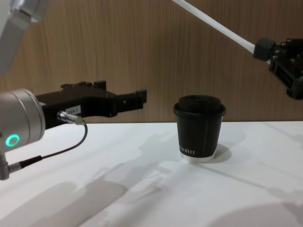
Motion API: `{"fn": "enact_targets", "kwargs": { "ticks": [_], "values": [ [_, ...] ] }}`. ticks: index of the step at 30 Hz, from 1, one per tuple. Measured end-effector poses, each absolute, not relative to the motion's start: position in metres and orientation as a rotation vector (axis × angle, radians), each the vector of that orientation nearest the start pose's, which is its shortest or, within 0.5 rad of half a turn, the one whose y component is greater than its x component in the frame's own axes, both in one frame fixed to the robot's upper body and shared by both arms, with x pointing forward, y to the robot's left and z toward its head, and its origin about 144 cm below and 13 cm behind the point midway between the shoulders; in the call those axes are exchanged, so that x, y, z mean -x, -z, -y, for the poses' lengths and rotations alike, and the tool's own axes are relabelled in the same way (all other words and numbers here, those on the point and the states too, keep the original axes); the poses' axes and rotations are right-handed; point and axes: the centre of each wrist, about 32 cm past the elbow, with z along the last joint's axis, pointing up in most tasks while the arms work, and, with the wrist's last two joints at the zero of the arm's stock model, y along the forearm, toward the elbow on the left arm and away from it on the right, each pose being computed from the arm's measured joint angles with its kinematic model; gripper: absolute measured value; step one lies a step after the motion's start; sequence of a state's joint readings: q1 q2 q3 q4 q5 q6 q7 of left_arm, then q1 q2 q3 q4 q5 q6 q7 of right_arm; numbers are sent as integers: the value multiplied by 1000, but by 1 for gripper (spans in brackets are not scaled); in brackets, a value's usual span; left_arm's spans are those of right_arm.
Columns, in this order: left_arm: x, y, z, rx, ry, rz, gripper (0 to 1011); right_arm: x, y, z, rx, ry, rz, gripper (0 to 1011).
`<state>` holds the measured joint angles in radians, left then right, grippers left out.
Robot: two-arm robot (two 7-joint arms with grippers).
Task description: Pick up the straw with one hand, pass it to the other hand, and insert it into the cup.
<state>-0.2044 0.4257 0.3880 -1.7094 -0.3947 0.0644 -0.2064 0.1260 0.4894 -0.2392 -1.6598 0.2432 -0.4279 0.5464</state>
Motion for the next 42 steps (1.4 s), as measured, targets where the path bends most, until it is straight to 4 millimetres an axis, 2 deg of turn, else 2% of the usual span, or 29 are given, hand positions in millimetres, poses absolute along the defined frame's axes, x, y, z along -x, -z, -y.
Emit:
{"fn": "enact_targets", "kwargs": {
  "ticks": [10, 21, 32, 42],
  "values": [
    [-480, -1236, -239, 138, -801, -26, 1003, -480, -1213, 285, -99, 695, 583, 5],
    [-480, -1243, -248, 263, -656, -166, 1003, -480, -1213, 285, -100, 691, 585, 5],
    [-486, -1247, -247, 400, -528, -295, 1003, -481, -1213, 285, -100, 690, 585, 5],
    [-497, -1248, -232, 531, -430, -419, 1002, -481, -1213, 285, -100, 690, 585, 5]
  ]
}}
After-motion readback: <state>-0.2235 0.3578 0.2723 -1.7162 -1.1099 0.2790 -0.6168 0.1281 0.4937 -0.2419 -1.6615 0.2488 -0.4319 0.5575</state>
